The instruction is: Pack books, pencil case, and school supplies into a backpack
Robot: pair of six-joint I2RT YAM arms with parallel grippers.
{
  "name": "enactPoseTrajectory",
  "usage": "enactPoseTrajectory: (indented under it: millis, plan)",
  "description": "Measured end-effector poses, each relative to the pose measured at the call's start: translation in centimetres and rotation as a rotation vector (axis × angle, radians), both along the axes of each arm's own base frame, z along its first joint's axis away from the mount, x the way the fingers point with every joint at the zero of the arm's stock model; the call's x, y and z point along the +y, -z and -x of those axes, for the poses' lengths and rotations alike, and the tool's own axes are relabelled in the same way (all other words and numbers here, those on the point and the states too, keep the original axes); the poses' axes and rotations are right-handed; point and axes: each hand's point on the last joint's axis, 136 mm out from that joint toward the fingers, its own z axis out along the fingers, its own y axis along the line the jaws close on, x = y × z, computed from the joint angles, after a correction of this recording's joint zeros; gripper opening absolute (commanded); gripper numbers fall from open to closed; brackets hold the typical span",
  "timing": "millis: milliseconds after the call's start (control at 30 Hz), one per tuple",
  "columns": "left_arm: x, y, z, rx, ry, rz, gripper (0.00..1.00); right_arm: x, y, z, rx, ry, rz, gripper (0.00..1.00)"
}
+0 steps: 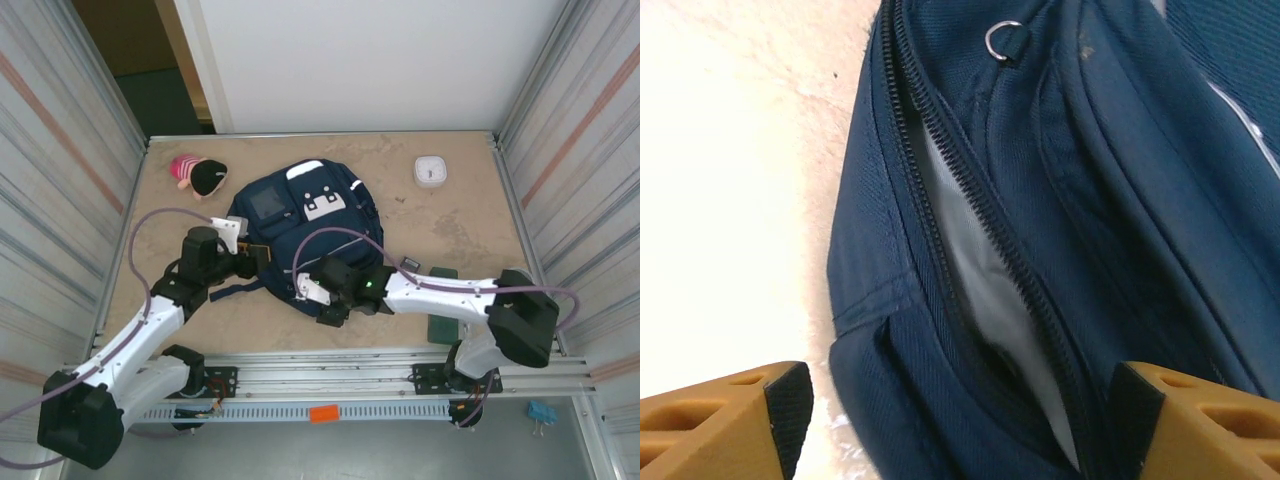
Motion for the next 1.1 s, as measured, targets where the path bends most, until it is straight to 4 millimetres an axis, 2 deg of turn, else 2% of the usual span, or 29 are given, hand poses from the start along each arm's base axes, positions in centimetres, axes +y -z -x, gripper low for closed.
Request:
enactPoseTrajectory:
  millis: [133,233,400,600,733,833,900,967,1100]
  plan:
    - [0.5,-0.7,0.2,-0.029,-0.027,0.019,0.54,0.8,1.2,-0.6,-0.028,-0.055,0.035,0.75]
    - [1.0,-0.4,0.4,-0.023,-0.051,0.027,0.54,0.9,1.4,-1.0,-0.061,-0.074,0.053,0.81]
    - [1.2,0.8,0.7,0.011,-0.072,0.039,0.54,1.5,0.3,-1.2,-0.132,-0.126,0.029,0.87]
    - [1.2,0.6,0.6,0.014,-0.084,0.061,0.54,2.2,-2.2,-1.5,-0.195,-0.154,-0.038,0.87]
    - [1.2,0.5,0.6,0.015,-0.088,0.07,0.54,2.2,-1.7,-1.4,-0.192,-0.169,-0.022,0.86]
    - [1.2,0.5,0.6,0.019,-0.092,0.076,0.54,2.0,-0.4,-1.4,-0.167,-0.17,0.004,0.83]
    - [1.2,0.5,0.6,0.021,-0.094,0.079,0.55,1.9,0.6,-1.5,-0.142,-0.164,0.018,0.76]
    - [1.2,0.5,0.5,0.022,-0.098,0.085,0.55,1.8,1.3,-1.7,-0.129,-0.152,0.019,0.51]
    - [1.3,0.5,0.3,0.026,-0.111,0.09,0.55,1.2,1.9,-1.7,-0.109,-0.13,0.038,0.2]
